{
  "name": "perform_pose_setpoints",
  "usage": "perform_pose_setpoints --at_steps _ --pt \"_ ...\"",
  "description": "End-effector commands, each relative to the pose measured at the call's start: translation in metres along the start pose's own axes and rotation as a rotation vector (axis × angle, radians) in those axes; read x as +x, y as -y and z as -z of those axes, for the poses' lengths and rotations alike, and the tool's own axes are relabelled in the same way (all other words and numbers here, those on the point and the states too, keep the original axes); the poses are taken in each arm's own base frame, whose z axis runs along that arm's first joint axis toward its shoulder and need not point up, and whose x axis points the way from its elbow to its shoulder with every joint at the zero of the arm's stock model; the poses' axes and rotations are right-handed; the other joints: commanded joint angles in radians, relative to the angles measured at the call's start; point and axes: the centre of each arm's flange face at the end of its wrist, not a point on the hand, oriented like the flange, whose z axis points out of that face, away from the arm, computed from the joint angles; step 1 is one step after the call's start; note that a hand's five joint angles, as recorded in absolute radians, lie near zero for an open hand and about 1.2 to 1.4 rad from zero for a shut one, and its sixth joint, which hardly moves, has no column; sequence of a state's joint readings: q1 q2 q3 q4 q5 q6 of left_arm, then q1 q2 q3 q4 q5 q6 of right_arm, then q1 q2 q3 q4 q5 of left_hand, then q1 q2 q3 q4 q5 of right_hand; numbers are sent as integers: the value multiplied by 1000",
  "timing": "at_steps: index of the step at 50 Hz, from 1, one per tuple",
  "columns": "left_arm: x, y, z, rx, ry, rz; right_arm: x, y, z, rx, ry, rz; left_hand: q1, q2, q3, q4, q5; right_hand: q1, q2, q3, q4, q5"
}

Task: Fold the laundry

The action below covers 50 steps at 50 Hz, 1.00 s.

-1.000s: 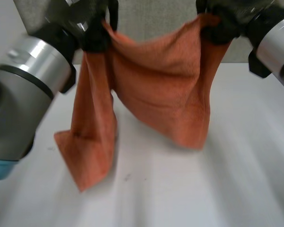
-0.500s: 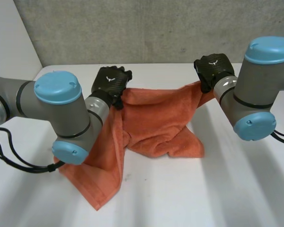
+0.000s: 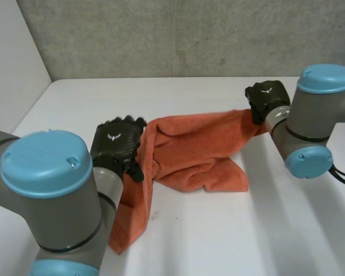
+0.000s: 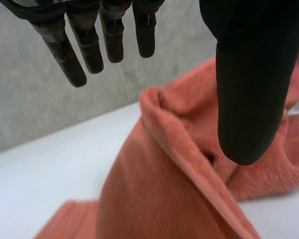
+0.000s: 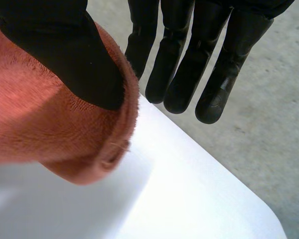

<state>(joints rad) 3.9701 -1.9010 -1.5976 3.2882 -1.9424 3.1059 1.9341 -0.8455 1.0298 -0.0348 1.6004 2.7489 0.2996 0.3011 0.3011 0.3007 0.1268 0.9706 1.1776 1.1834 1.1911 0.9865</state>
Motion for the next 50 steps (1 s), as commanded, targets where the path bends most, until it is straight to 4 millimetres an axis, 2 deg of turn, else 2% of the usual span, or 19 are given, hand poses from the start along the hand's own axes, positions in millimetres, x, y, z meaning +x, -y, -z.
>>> perform_pose_setpoints --at_steps 1,3,9,26,31,33,37,39,45,47,48,49,50 --pt "2 -24 0 -83 11 95 18 -6 2 -12 -39 -6 84 83 83 83 82 426 219 213 205 235" --pt "4 -29 -1 -96 11 137 20 -10 6 -19 -44 -11 163 162 162 162 161 426 219 213 205 235" --pt "7 -38 -5 -118 13 169 19 -16 13 -18 -44 -11 187 185 185 186 185 426 219 213 205 235" --pt "17 -67 -29 -169 22 156 18 -12 20 -1 -45 -8 298 297 297 297 297 426 219 213 205 235" --pt "17 -73 -35 -175 39 145 18 -14 19 -3 -44 -5 472 470 470 471 470 426 219 213 205 235" --pt "17 -76 -37 -170 55 141 18 -14 19 -3 -44 -5 691 689 689 690 689 426 219 213 205 235" --pt "17 -76 -42 -149 65 143 18 -15 19 -4 -43 -5 847 846 846 846 846 426 219 213 205 235" --pt "16 -77 -45 -136 68 148 18 -14 19 -3 -44 -5 1078 1077 1077 1077 1077 426 219 213 205 235" --pt "12 -75 -47 -133 81 152 20 -11 19 6 -46 -3 1097 1095 1095 1096 1095 426 219 213 205 235" --pt "-1 -65 -51 -117 114 168 22 -7 20 8 -50 7 1097 1095 1095 1096 1095 426 219 213 205 235" --pt "-1 -65 -51 -116 114 168 23 -7 20 8 -50 7 1097 1095 1095 1096 1095 426 219 213 205 235" --pt "-12 -53 -54 -94 139 182 23 -5 21 9 -51 24 1097 1095 1095 1096 1095 426 219 213 205 235" --pt "-12 -53 -54 -93 139 182 25 -2 23 14 -52 53 1097 1095 1095 1096 1095 426 219 213 205 235"
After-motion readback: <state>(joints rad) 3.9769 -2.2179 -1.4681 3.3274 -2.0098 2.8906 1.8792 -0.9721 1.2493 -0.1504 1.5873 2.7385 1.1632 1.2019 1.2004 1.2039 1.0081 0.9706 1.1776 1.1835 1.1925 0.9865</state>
